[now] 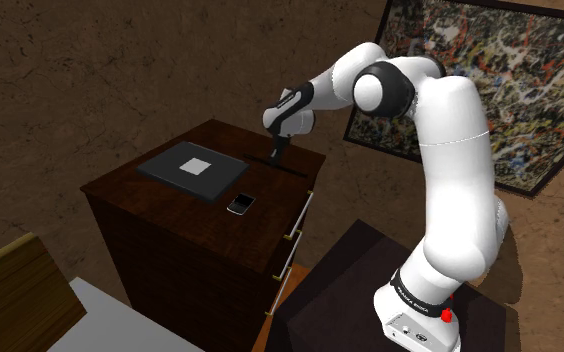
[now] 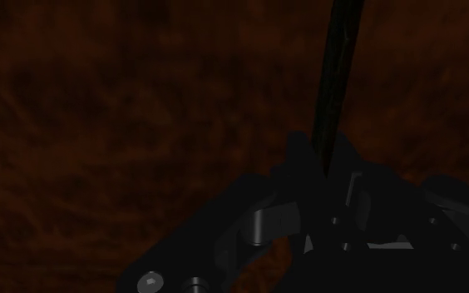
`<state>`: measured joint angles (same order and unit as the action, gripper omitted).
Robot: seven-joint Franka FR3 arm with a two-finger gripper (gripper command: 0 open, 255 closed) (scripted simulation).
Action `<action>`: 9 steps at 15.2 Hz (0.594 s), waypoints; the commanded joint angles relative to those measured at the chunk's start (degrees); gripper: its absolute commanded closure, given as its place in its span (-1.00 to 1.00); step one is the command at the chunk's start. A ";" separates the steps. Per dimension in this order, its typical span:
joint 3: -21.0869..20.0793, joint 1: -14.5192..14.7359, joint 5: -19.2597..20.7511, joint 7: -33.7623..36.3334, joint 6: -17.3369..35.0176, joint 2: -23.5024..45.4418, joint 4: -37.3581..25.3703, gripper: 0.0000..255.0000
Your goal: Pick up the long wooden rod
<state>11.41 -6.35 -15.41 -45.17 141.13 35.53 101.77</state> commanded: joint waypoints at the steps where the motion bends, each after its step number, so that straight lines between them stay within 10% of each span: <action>1: 0.27 0.14 0.31 0.20 -0.89 -1.00 0.13 1.00; 9: 1.29 0.82 1.71 1.31 -5.14 -5.02 -0.16 1.00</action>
<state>12.57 -5.55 -13.86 -43.93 136.52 30.95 101.68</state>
